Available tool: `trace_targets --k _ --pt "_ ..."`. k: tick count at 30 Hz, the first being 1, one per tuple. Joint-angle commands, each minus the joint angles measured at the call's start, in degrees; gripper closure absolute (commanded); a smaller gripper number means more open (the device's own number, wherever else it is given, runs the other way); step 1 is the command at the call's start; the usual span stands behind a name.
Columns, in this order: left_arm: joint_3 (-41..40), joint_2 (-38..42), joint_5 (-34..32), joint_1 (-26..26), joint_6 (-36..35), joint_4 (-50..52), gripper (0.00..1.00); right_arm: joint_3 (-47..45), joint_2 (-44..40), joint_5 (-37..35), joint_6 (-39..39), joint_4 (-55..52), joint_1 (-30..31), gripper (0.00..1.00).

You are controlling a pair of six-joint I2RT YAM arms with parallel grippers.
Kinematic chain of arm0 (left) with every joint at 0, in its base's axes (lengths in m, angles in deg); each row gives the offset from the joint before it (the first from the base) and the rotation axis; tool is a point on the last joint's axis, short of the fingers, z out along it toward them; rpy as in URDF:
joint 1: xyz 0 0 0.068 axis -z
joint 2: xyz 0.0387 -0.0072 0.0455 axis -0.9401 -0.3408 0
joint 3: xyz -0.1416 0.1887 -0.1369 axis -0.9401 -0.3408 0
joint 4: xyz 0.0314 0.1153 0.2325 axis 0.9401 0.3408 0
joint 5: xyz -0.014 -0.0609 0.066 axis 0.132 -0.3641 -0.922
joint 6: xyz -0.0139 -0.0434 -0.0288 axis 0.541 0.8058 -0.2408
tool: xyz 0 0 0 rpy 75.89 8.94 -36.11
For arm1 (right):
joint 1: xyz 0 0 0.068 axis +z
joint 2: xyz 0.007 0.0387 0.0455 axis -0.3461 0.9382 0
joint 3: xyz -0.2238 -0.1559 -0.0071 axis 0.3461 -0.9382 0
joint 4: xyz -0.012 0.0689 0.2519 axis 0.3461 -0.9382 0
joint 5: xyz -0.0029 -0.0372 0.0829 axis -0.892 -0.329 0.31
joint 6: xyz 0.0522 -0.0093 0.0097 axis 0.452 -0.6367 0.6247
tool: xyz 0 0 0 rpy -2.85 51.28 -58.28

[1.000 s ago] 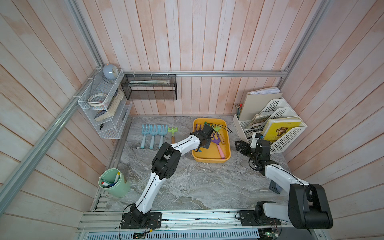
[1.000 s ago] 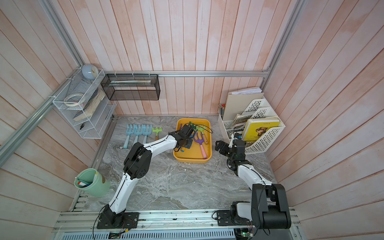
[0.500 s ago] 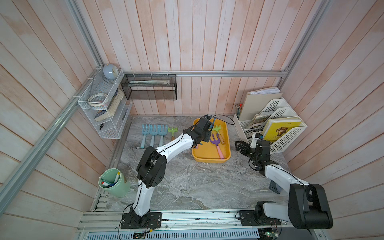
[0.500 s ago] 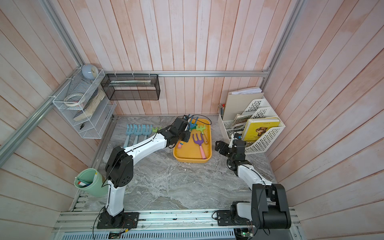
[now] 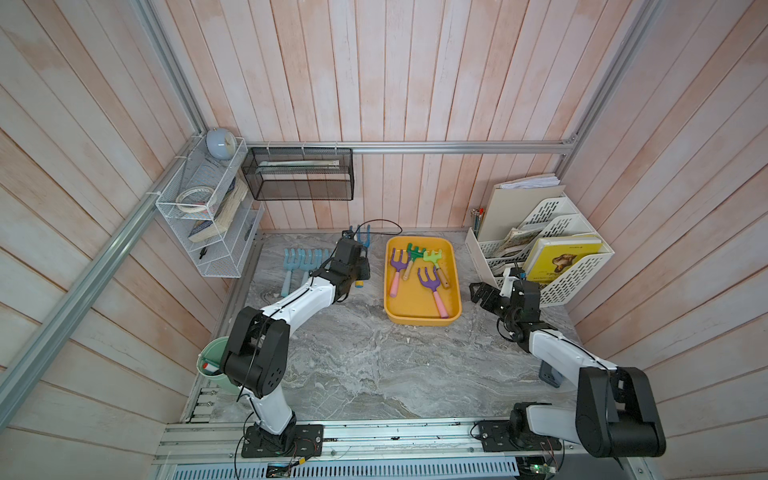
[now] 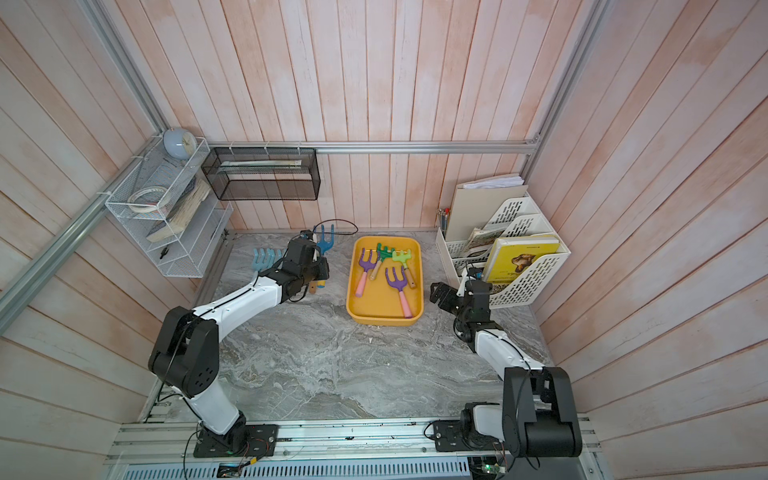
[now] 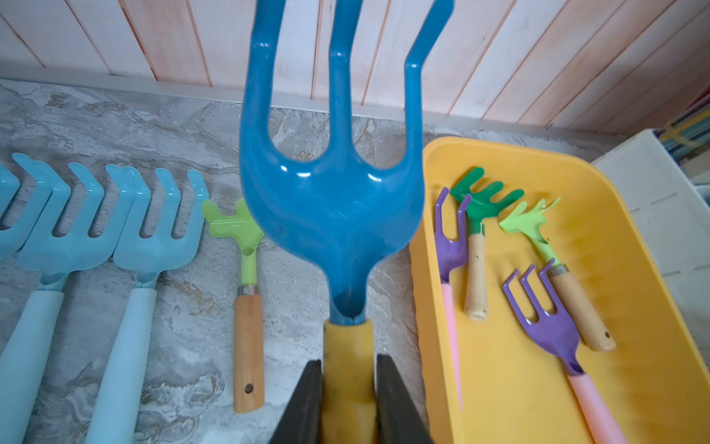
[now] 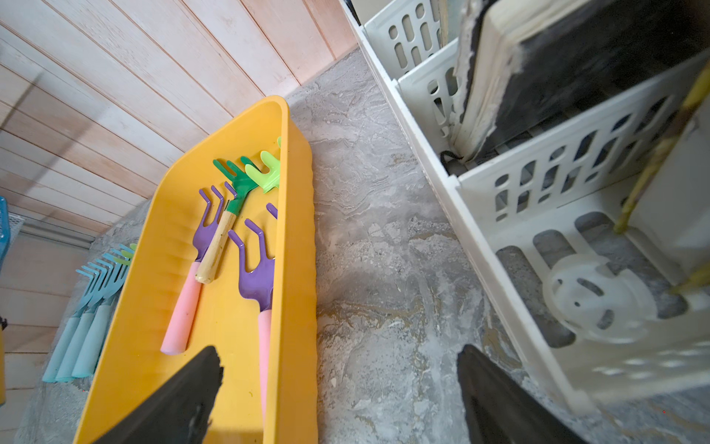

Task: Take the hand rake out of the storage box
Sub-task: Place the rake at the center of the board.

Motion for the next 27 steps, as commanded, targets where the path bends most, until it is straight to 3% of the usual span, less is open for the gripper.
trace_targets --k 1,12,23,27 --pt "0.52 -4.55 5.05 -0.58 1.55 -3.18 0.87 -0.43 0.4 0.54 0.49 0.81 -0.22 0.02" --pt "10.14 -17.91 7.15 -2.12 1.33 0.39 0.86 -0.24 0.78 0.0 0.24 0.47 -0.24 0.02" --pt "15.65 -24.18 6.52 -2.58 0.77 3.37 0.82 -0.23 0.8 -0.08 0.15 0.41 -0.24 0.02" --pt "16.08 -24.56 6.43 -2.58 0.83 3.98 0.74 -0.25 0.75 -0.08 0.15 0.52 -0.24 0.02"
